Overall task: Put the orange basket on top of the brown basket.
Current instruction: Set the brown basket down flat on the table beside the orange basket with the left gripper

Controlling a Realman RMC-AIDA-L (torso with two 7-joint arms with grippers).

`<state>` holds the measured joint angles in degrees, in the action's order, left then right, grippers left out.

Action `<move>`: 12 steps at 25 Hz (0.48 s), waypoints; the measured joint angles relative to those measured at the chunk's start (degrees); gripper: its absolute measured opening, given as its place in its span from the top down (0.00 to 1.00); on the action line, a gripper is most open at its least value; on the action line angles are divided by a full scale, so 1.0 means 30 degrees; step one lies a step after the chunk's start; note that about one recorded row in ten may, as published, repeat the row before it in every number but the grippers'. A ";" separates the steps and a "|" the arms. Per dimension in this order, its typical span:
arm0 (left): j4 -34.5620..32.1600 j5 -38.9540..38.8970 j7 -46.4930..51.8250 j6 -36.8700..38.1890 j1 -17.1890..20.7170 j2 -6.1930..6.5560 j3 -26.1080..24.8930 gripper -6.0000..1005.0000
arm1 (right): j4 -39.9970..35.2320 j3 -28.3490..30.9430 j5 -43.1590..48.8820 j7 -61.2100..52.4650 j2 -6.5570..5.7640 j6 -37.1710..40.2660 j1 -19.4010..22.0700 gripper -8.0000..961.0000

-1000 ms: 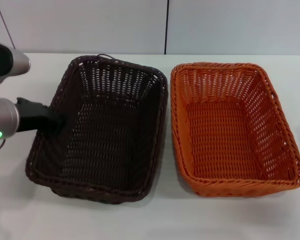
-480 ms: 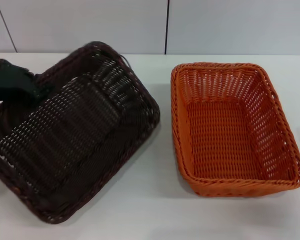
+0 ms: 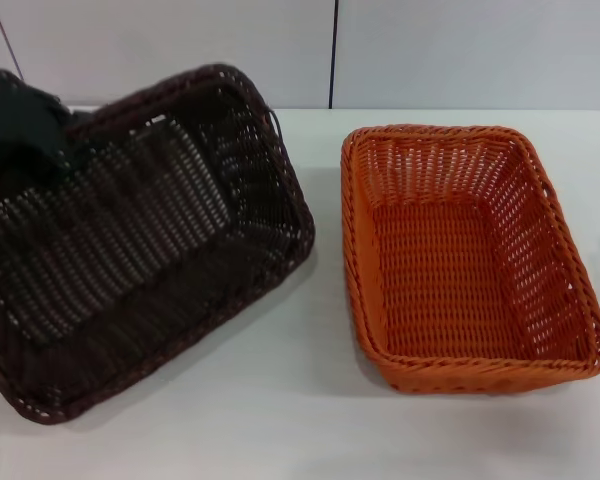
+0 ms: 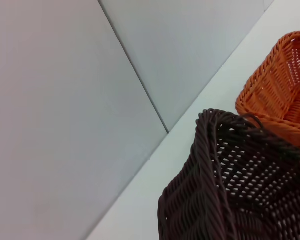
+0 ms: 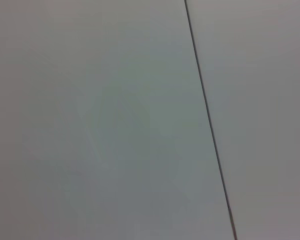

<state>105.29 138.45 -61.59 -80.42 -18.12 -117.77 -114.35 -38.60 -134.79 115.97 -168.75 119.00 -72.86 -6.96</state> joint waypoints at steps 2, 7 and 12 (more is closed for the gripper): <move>0.0410 -0.0140 -0.0389 -0.0726 -0.0267 0.0016 -0.0579 0.80 | -0.0133 -0.0010 0.0015 -0.0001 0.0004 -0.0002 0.0035 0.22; 0.0424 -0.0866 -0.2279 -0.2494 -0.0803 0.0030 -0.1372 0.80 | -0.0349 -0.0211 0.0026 0.0000 0.0028 -0.0013 0.0074 0.22; -0.0787 -0.1470 -0.4224 -0.3870 -0.1737 0.0102 -0.1599 0.79 | -0.0522 -0.0453 0.0039 0.0003 0.0054 -0.0228 0.0109 0.22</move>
<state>102.93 134.04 -74.26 -92.03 -23.33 -117.47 -119.15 -40.17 -136.15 116.09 -168.74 119.16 -73.55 -6.64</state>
